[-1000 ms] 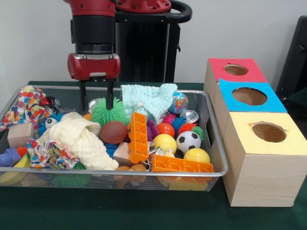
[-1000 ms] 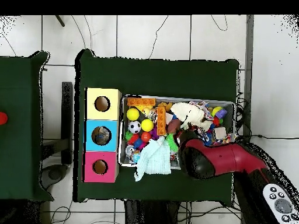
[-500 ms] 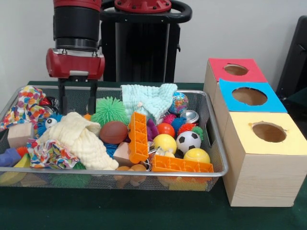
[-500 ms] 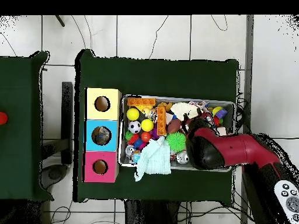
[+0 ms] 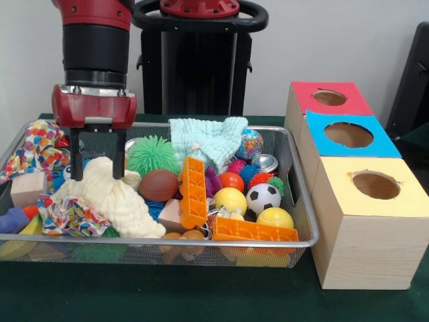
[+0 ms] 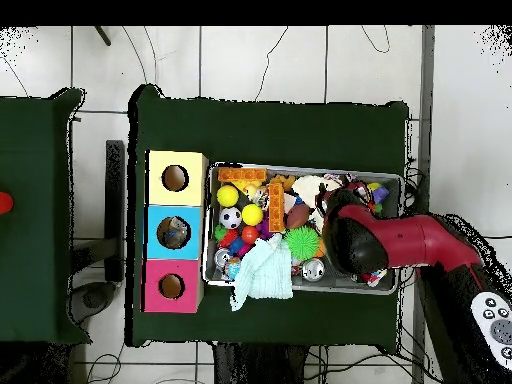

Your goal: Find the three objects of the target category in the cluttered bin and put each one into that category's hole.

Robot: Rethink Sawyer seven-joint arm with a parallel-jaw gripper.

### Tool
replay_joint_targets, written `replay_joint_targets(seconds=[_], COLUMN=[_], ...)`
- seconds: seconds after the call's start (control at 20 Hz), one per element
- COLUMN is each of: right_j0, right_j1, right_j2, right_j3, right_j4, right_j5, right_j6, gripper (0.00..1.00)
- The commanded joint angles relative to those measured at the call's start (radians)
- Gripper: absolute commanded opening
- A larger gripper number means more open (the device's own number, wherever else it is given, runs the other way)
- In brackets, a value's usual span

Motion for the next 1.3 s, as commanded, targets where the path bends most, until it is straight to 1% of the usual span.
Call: replay_joint_targets(seconds=[0.05, 0.2, 0.35, 0.6, 0.75, 0.8, 1.05, 1.3], right_j0=[0.053, 0.095, 0.112, 0.132, 0.158, 0.164, 0.196, 0.209], right_j1=[0.106, 0.136, 0.159, 0.164, 0.159, 0.157, 0.158, 0.155], right_j2=[-0.005, -0.056, -0.081, -0.103, -0.128, -0.135, -0.157, -0.167], right_j3=[-0.109, -0.154, -0.174, -0.189, -0.201, -0.202, -0.226, -0.232], right_j4=[-0.083, -0.106, -0.122, -0.149, -0.163, -0.162, -0.171, -0.182], right_j5=[0.206, 0.277, 0.305, 0.341, 0.390, 0.401, 0.451, 0.461], right_j6=[-0.188, -0.189, -0.184, -0.167, -0.169, -0.169, -0.166, -0.167], gripper=[1.00, 1.00, 1.00, 1.00, 1.00, 0.00, 0.00, 0.00])
